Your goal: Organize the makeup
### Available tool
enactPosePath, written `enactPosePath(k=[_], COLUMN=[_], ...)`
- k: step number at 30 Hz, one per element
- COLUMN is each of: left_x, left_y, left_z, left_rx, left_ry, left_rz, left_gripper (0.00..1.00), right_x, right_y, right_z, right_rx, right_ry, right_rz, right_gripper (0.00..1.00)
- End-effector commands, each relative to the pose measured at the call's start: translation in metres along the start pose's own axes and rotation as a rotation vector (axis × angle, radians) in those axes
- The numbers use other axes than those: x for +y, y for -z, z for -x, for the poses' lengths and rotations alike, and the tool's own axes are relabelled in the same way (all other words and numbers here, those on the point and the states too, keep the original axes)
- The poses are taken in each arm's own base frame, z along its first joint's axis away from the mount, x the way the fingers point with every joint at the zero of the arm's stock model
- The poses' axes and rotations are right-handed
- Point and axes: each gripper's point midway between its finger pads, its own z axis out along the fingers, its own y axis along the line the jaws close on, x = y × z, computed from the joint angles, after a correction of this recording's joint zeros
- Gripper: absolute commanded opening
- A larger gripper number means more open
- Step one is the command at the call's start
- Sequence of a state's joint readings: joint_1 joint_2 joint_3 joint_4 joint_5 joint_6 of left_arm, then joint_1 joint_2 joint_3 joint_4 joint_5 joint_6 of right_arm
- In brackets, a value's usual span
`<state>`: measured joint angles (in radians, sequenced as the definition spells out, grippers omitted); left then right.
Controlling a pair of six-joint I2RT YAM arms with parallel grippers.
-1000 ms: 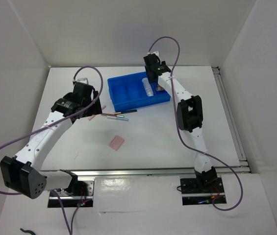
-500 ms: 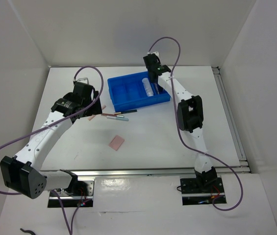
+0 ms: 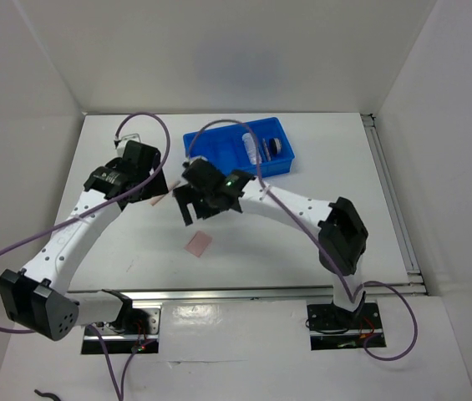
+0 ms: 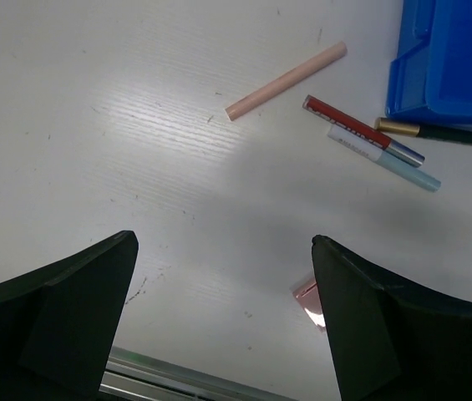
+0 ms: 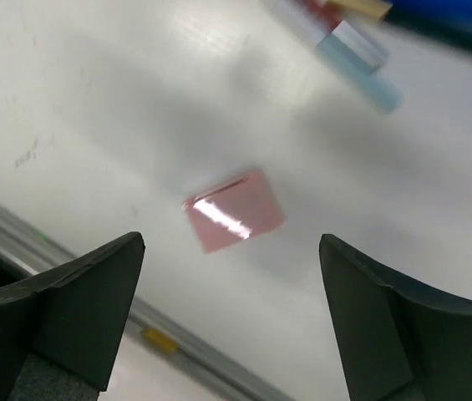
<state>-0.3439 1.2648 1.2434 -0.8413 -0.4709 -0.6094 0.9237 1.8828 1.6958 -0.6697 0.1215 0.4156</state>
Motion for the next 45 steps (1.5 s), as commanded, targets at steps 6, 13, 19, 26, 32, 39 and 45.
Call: enactPosePath(k=[6,13,19,26,32,39,45], left_x=[0.030,0.031,0.029,0.031,0.036,0.035,0.035], left_y=[0.047,0.053,0.051,0.055,0.052,0.052,0.052], left_z=[0.030,0.033,0.031,0.032,0.031,0.033,0.033], left_rx=[-0.162,-0.185,-0.172,-0.197,-0.195,-0.202,-0.202], left_ry=[0.206,0.190,0.166,0.164,0.157,0.162,0.153], left_rz=[0.052,0.027,0.024,0.010,0.030,0.025,0.026], left_gripper=[1.00,1.00,1.00,1.00,1.00,1.00,1.00], right_x=[0.030,0.037,0.038,0.037,0.018,0.004,0.000], right_y=[-0.037,-0.054,-0.075,-0.098,-0.116,-0.115,-0.107], right_z=[-0.091,-0.115,-0.124,-0.130,-0.132,-0.145,-0.154], right_rx=[0.262,0.347,0.390,0.405,0.383,0.377,0.373], right_ry=[-0.210,-0.367,-0.405,-0.385,-0.291,-0.219,-0.120], right_rz=[0.022,0.002,-0.031,-0.092,-0.298,-0.382,-0.376], right_gripper=[0.95,0.95,0.95,0.94,0.89,0.72,0.73])
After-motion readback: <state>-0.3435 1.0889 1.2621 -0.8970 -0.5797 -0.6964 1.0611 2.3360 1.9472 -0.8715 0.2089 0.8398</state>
